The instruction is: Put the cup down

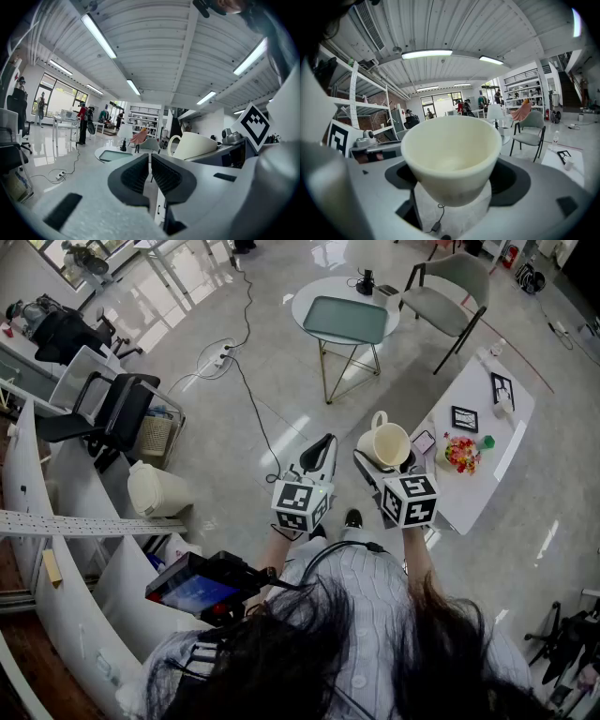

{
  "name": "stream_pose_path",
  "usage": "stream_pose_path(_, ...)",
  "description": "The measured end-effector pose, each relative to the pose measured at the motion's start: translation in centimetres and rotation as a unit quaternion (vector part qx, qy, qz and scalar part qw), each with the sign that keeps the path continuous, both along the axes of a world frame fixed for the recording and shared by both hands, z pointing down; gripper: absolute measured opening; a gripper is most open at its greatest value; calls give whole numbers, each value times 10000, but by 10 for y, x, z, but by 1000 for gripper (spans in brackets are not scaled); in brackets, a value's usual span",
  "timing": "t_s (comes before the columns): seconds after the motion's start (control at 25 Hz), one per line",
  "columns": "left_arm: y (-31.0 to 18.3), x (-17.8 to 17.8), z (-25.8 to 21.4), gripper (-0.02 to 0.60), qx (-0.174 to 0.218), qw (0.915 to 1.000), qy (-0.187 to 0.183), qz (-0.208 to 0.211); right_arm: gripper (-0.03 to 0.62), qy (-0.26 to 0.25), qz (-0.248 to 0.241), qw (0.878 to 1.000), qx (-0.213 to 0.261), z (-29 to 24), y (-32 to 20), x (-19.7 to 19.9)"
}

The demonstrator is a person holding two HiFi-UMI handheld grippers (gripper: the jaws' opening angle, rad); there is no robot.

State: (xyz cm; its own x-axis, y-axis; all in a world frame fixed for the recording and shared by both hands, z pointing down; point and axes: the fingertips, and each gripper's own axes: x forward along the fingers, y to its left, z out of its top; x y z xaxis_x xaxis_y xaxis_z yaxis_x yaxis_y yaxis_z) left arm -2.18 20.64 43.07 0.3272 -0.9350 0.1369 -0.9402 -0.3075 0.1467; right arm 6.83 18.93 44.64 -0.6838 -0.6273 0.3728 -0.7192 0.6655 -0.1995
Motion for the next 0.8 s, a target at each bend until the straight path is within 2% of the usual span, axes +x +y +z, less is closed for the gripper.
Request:
stream_pose_path(0.24,-13,3,2,17,-39,10000,-38,-82,410,-305,-23,9995,-70,-4,-17,7)
stream_pose_path(0.8,-65,20,9,17,-66,9994,-188,-297,410,-317,-334,9987,-216,6,-71,15)
